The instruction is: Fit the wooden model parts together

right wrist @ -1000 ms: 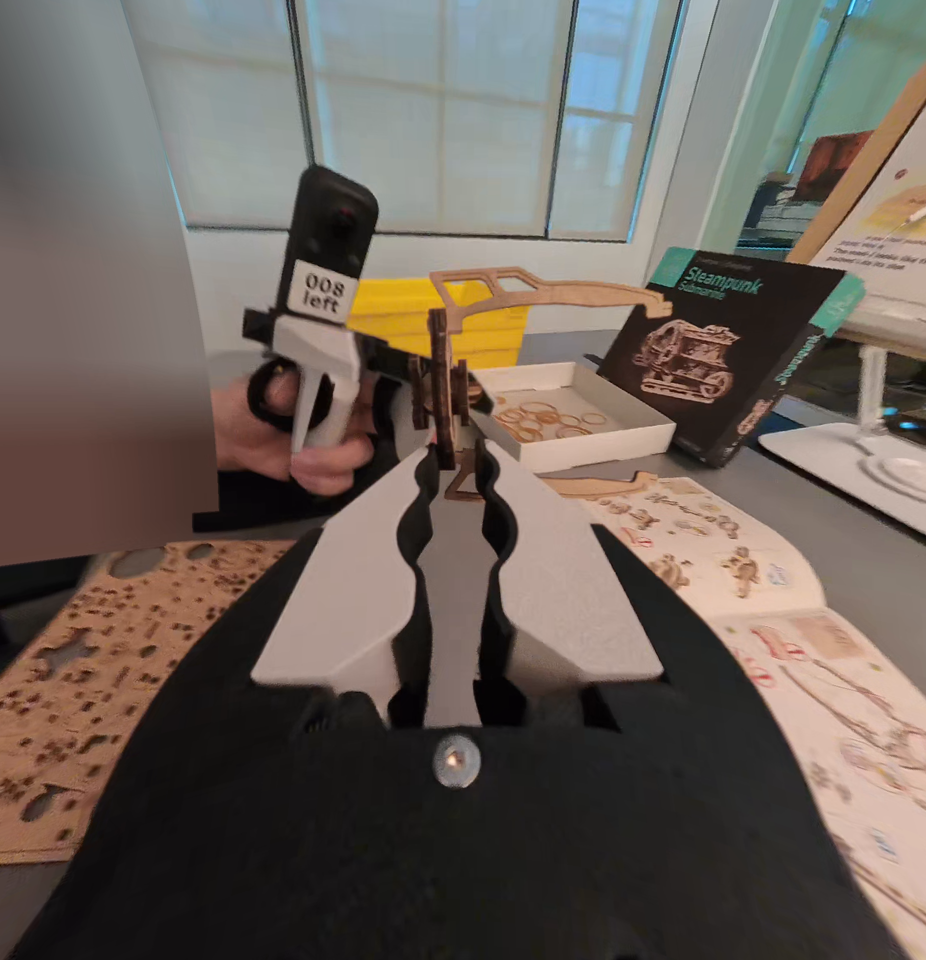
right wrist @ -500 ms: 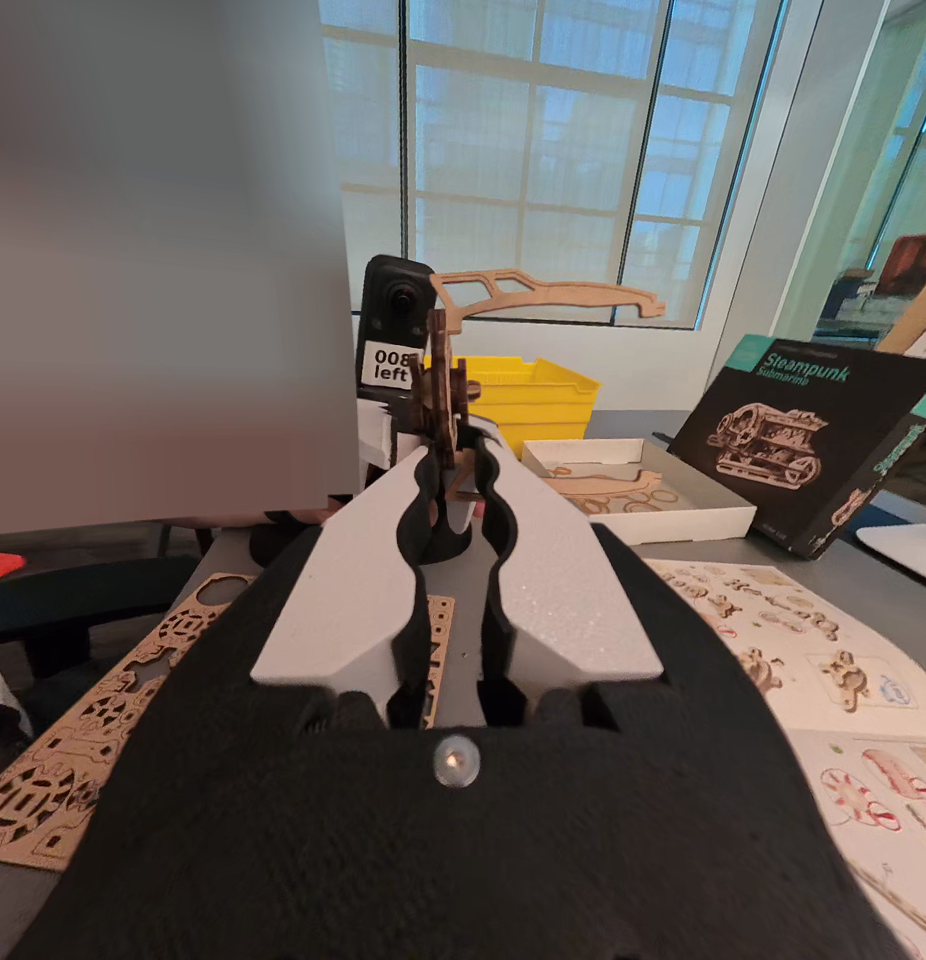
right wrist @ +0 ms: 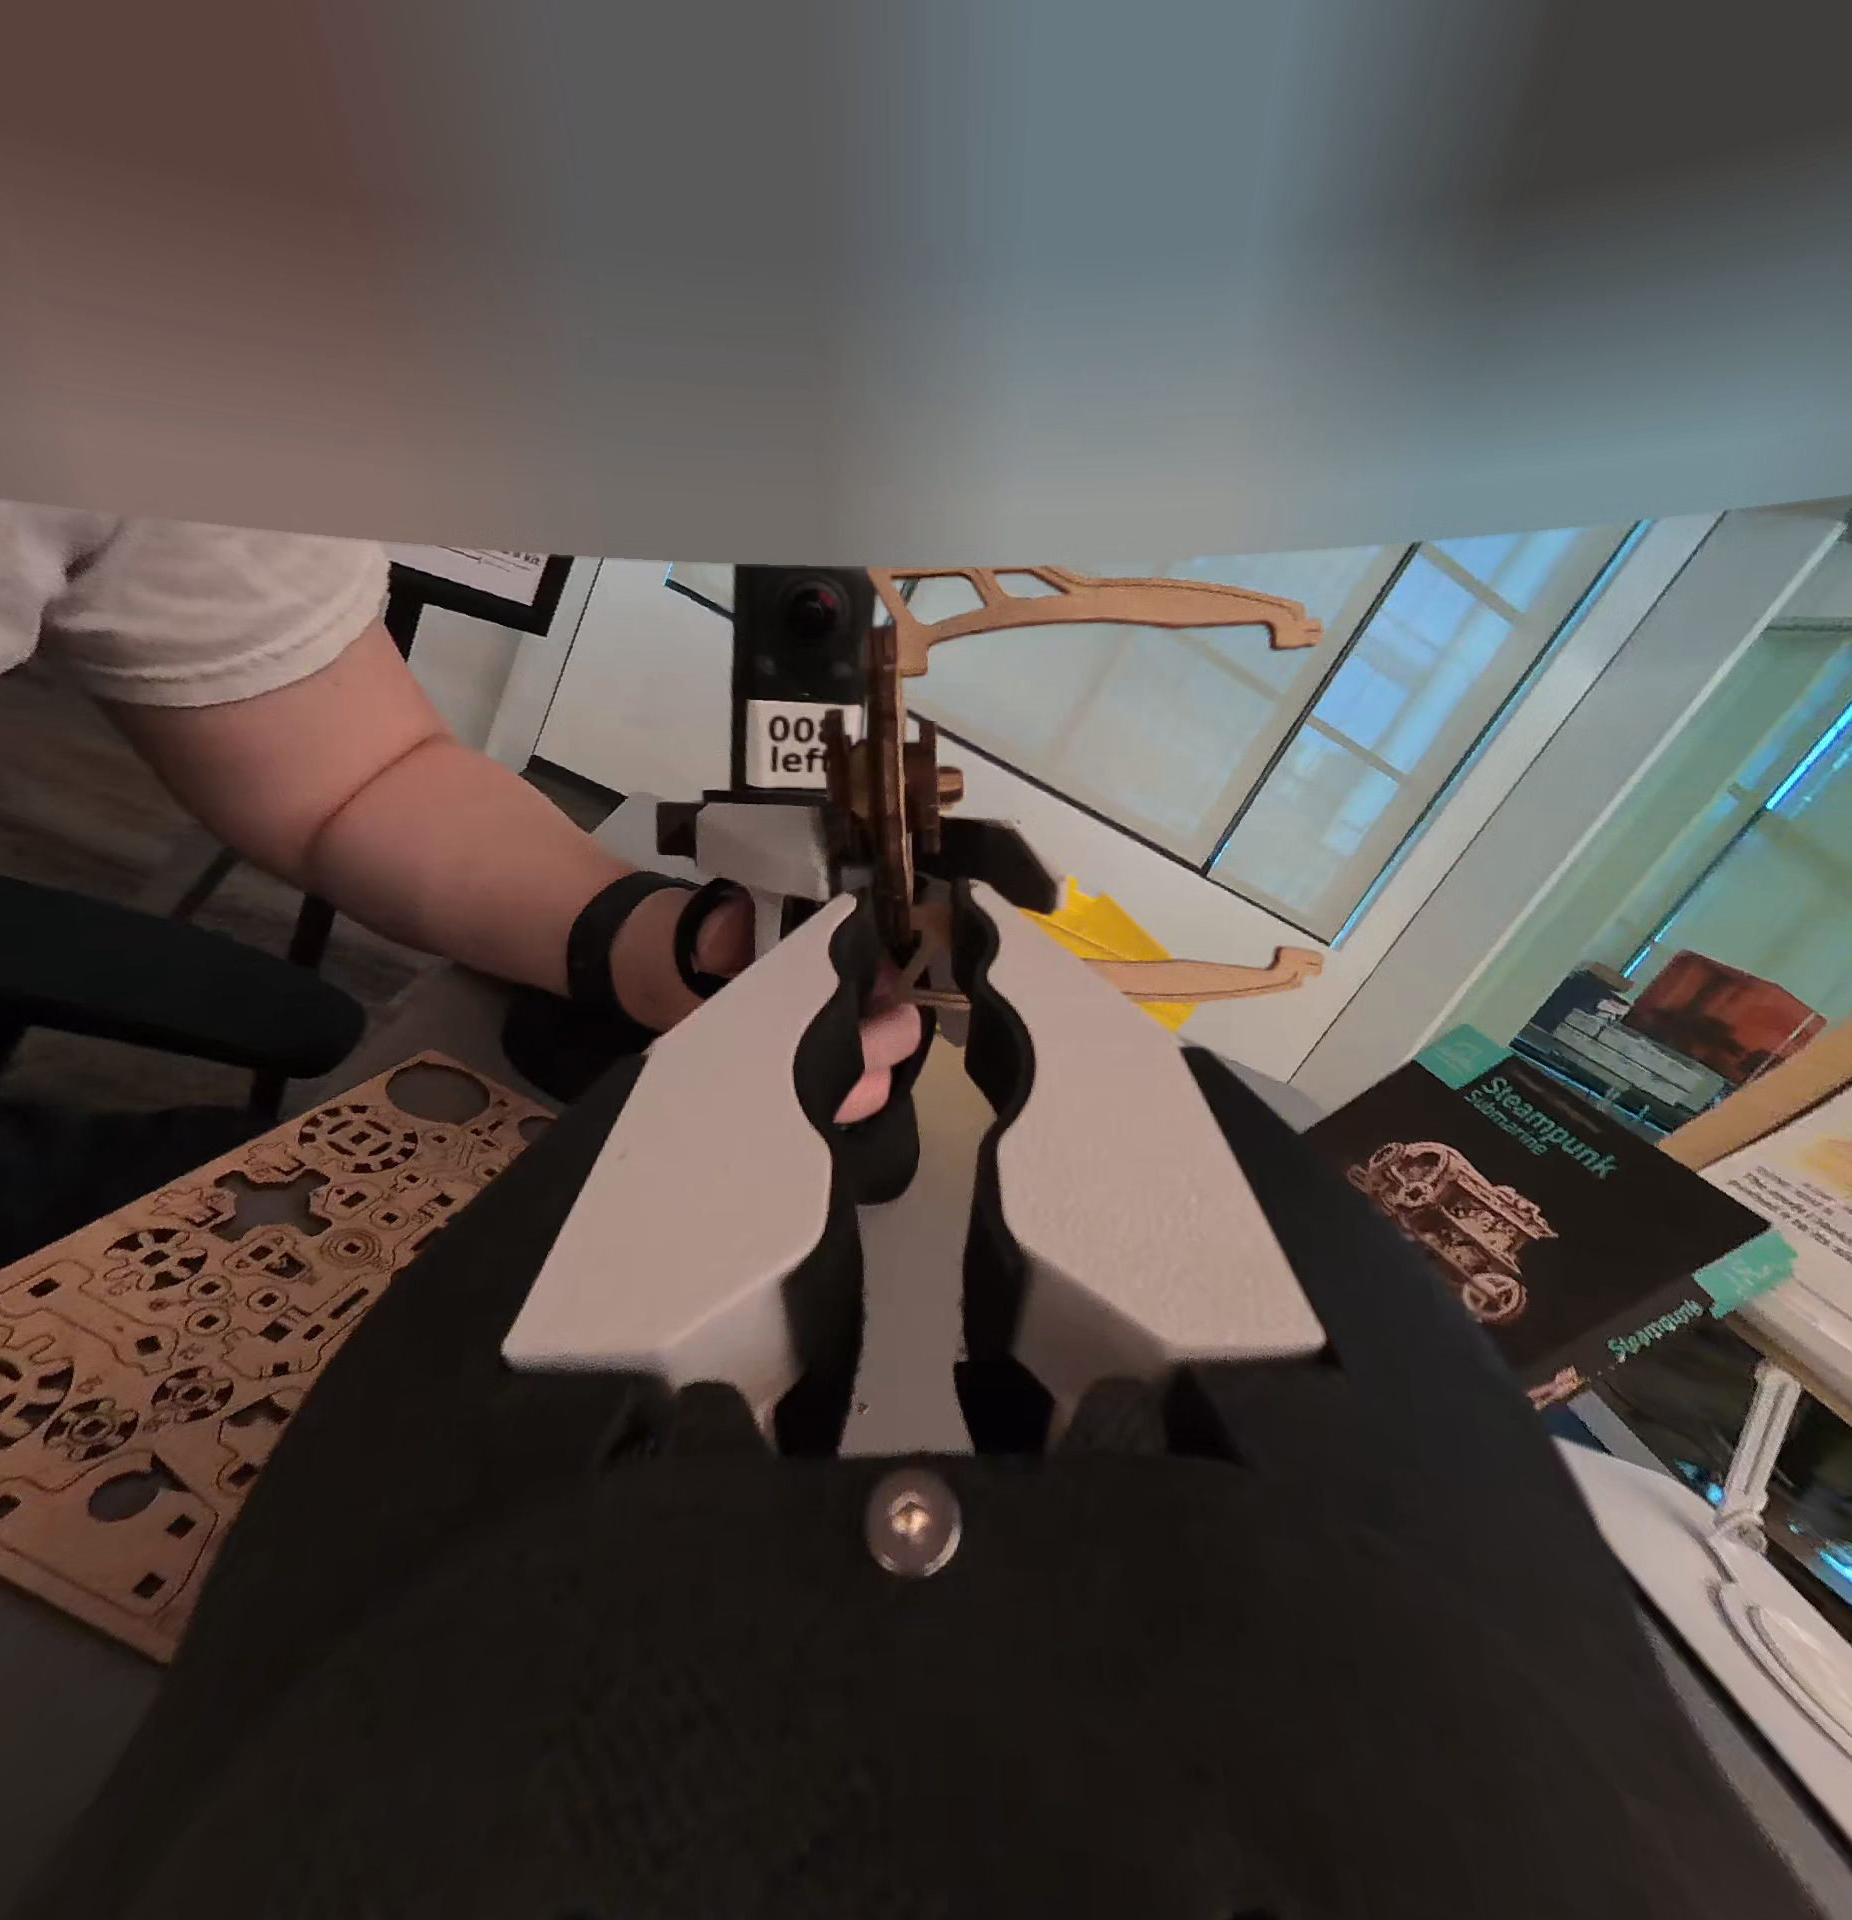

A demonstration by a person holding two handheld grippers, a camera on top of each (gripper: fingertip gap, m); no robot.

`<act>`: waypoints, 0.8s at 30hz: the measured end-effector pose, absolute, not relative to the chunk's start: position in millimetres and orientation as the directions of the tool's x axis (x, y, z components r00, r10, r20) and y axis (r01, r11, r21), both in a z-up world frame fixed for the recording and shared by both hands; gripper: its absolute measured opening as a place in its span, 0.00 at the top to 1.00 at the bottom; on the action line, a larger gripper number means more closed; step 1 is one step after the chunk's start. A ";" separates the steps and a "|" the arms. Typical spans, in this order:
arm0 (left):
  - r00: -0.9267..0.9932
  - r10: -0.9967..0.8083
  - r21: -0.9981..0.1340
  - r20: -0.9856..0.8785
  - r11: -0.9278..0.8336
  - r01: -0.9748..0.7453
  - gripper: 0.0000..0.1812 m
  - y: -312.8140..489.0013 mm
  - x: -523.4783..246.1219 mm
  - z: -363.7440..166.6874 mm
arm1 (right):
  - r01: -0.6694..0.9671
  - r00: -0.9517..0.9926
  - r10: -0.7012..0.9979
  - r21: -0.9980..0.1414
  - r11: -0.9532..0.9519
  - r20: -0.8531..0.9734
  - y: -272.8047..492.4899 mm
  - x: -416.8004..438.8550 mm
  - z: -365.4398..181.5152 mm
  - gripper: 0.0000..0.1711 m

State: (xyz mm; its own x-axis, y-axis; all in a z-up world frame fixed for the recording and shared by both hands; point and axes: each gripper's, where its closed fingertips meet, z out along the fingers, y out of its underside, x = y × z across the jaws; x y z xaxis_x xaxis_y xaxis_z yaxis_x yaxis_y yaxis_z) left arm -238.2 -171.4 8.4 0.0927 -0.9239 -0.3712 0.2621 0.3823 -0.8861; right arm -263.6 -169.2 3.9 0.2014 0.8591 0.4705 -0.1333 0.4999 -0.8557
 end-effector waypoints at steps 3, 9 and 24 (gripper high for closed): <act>0.046 -0.923 -0.890 -0.381 0.380 0.252 0.78 -178.0 -236.5 5.4 | -0.140 0.160 0.860 -0.852 0.505 0.484 -176.5 -266.1 1.9 0.93; -0.007 -0.907 -0.884 -0.421 0.408 0.229 0.81 -188.1 -234.6 -0.4 | -0.157 0.114 0.869 -0.855 0.495 0.482 -183.6 -267.0 -0.1 0.93; -0.002 -0.974 -0.951 -0.225 0.219 0.219 0.82 -171.8 -237.0 3.9 | -0.165 0.150 0.949 -0.940 0.300 0.277 -165.5 -269.4 1.4 0.93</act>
State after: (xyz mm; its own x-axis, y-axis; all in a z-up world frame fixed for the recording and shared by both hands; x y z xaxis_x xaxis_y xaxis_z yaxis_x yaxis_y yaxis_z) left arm -237.0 -171.8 3.9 -0.0019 -0.9745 -0.2246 0.2186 0.2187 -0.9510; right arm -269.4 -165.5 1.4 0.1504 0.9491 0.2767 -0.1647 0.3001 -0.9396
